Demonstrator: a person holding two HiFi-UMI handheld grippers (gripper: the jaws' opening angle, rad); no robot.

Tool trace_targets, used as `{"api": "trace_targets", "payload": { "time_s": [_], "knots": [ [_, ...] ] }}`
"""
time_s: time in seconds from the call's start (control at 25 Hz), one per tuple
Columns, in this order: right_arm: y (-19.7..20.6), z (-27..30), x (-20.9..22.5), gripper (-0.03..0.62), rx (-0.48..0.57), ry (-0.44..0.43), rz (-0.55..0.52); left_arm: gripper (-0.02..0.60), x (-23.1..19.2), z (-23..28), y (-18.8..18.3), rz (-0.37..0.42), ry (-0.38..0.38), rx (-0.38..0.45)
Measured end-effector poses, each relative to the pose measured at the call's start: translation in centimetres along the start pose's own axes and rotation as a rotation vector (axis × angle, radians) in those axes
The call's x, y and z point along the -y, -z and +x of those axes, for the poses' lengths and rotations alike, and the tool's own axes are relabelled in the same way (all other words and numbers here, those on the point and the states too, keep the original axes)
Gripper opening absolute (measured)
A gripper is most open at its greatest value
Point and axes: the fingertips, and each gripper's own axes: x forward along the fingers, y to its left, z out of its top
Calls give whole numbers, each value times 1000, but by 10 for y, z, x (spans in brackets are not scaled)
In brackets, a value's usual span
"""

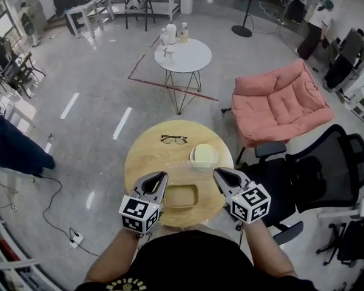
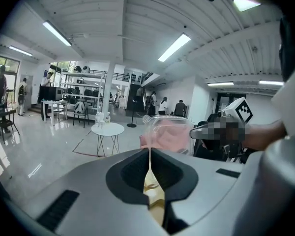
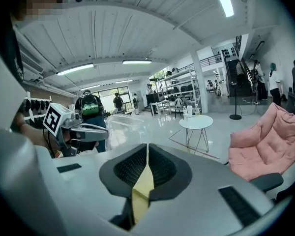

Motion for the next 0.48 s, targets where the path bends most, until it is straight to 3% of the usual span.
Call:
{"api": "trace_targets", "payload": {
  "time_s": [0.24,0.48],
  "knots": [
    [-32,-11,0,28,52,-24,-38,26,2,-6,-36,-2,-20,64],
    [-66,-19,-4,28,90,-38,-84,26,2,-14,-68,46,-57,138]
  ]
}}
